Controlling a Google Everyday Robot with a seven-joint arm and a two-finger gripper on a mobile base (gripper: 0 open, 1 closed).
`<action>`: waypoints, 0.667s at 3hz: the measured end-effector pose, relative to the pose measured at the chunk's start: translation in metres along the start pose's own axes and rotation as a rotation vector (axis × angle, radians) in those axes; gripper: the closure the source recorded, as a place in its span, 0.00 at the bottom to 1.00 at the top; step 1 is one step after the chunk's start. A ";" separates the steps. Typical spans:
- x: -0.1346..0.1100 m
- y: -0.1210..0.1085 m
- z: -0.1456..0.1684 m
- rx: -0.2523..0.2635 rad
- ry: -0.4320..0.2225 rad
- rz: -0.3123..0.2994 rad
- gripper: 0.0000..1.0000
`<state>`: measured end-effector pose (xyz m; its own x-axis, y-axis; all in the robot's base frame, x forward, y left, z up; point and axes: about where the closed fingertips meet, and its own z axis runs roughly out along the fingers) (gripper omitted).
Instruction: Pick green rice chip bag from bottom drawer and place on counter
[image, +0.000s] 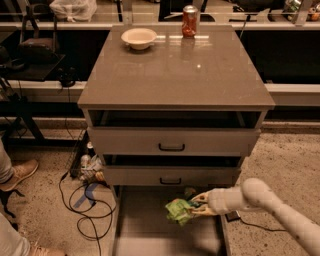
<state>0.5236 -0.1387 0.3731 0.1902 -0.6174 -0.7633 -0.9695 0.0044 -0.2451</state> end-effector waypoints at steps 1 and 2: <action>-0.042 -0.017 -0.082 0.032 -0.038 -0.072 1.00; -0.089 -0.035 -0.157 0.093 -0.014 -0.149 1.00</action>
Offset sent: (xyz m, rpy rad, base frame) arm -0.0109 -0.1141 0.2912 -0.0401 -0.3183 -0.0043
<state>0.5162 -0.2075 0.5441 0.3335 -0.6054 -0.7227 -0.9120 -0.0131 -0.4099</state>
